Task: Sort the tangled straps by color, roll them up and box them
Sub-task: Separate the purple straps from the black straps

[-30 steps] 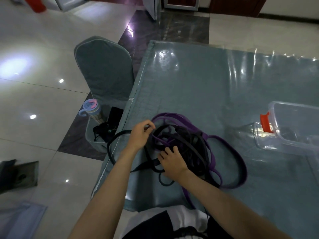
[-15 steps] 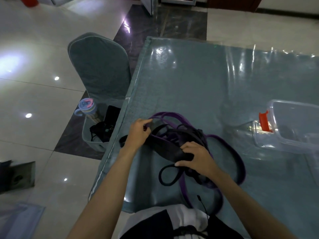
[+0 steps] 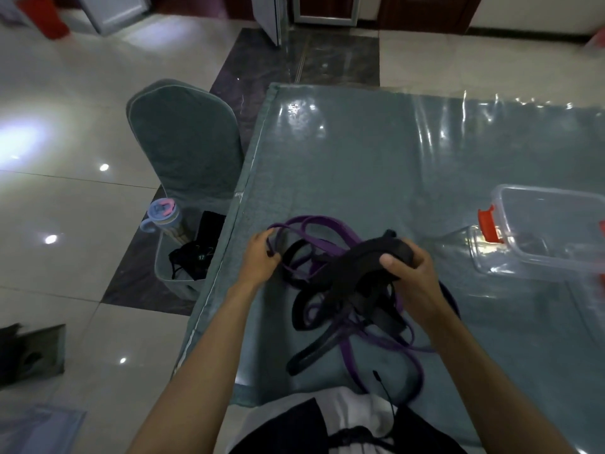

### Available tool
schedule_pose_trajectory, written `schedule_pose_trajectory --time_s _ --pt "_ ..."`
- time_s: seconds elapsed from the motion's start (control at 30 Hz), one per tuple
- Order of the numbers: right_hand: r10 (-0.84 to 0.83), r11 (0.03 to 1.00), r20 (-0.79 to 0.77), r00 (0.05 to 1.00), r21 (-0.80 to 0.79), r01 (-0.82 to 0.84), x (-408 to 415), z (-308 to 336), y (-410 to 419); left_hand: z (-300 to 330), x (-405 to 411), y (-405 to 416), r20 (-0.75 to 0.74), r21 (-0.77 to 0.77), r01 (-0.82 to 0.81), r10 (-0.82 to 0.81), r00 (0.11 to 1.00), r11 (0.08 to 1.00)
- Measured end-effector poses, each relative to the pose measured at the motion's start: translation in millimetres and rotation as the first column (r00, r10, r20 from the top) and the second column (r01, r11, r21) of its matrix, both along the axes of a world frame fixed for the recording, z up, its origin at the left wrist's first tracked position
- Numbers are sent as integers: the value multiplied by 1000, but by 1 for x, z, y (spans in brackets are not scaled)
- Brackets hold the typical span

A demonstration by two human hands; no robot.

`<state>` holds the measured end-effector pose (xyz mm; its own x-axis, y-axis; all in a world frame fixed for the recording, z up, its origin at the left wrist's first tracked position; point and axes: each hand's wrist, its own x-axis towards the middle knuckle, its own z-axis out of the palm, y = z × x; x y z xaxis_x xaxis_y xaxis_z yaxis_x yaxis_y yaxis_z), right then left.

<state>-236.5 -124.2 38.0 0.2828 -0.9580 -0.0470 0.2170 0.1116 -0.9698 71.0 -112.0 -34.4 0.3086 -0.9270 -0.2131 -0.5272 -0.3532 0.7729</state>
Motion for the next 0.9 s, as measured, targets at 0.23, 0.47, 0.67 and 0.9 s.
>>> schedule_pose_trajectory --time_s 0.23,0.47,0.67,0.9 --pt "-411 904 310 857 256 341 6 16 -13 -6 2 33 24 86 149 -152 988 985" --pt "-491 863 291 821 291 413 0 9 -13 2 11 63 4 36 265 -265 964 964" --pt "-133 989 -255 958 -99 111 19 -17 14 35 -9 63 -89 -112 264 -274 958 958" --pt "23 831 -928 373 -189 -523 66 -53 26 69 -31 62 -135 -231 256 -291 947 939"
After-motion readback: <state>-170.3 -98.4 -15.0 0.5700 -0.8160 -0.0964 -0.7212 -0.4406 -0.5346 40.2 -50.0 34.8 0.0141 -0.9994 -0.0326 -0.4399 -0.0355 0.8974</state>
